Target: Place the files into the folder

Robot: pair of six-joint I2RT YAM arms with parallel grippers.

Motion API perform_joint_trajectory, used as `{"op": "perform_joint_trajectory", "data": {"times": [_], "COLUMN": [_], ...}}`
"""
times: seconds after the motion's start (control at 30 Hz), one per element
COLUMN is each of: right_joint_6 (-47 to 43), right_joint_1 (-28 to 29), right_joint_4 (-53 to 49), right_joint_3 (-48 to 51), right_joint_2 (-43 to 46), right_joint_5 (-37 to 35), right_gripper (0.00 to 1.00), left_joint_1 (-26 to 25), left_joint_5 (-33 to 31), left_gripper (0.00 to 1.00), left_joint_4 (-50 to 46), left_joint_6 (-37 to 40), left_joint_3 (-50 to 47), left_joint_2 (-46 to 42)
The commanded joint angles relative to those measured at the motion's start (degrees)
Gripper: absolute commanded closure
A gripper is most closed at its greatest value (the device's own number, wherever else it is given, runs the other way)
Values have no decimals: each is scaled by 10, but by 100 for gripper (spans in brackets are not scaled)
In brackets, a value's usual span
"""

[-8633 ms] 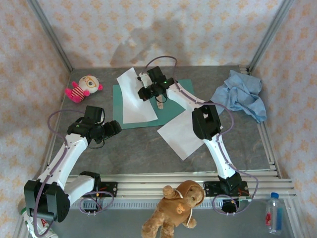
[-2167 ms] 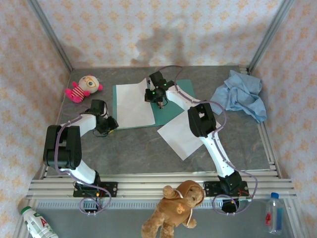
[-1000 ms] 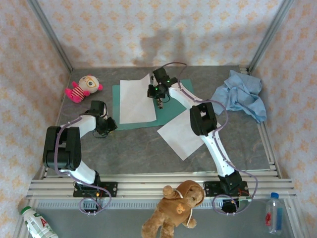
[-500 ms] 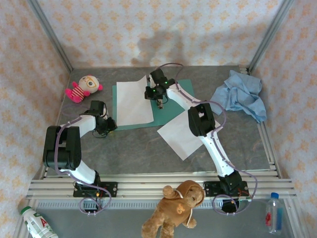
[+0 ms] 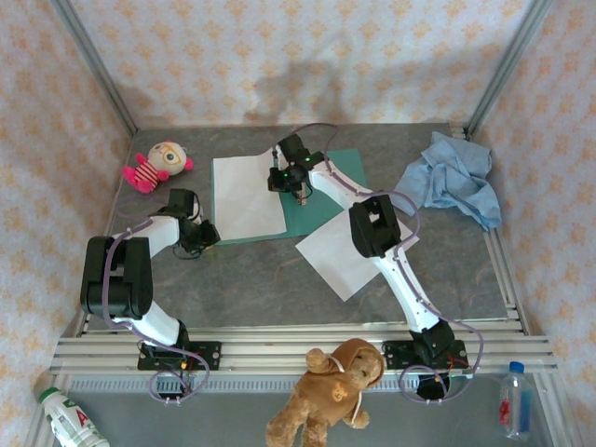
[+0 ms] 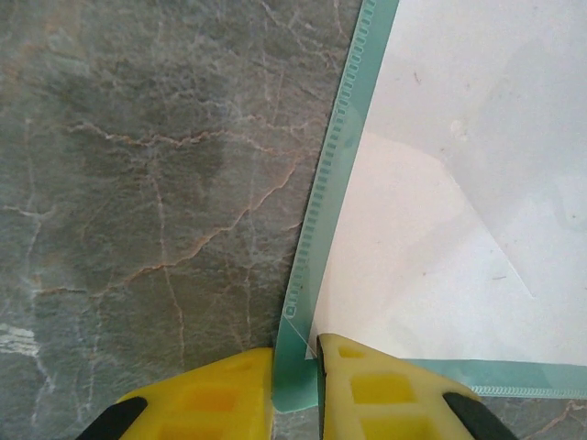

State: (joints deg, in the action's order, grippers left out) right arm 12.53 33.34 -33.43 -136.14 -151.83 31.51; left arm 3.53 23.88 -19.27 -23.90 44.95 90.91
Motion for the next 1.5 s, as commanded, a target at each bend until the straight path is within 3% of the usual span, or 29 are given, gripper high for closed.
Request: {"op": "perform_joint_trajectory", "data": {"times": [0.0, 0.3, 0.53, 0.83, 1.1, 1.47], "right_joint_6": [-16, -20, -18, -7, -7, 12], "right_joint_1": [6, 6, 6, 6, 6, 7], "right_joint_4": [-8, -20, -20, -23, -26, -28], "right_joint_3": [-19, -13, -15, -14, -13, -6], "right_joint_2": [-1, 7, 12, 13, 18, 23], "right_joint_5": [2, -1, -11, -15, -13, -8], "right_gripper": [95, 95, 95, 95, 95, 95], "left_joint_1": [6, 8, 8, 8, -3, -31], "left_joint_5": [-1, 2, -7, -53, -25, -4], "left_gripper": [81, 80, 63, 60, 76, 82], "left_joint_4": [-44, -45, -70, -123, -98, -29], "left_joint_6": [10, 8, 1, 0, -7, -23], "left_joint_3": [-13, -12, 7, 53, 88, 127], "left_joint_2": [13, 9, -30, -80, -48, 65]}}
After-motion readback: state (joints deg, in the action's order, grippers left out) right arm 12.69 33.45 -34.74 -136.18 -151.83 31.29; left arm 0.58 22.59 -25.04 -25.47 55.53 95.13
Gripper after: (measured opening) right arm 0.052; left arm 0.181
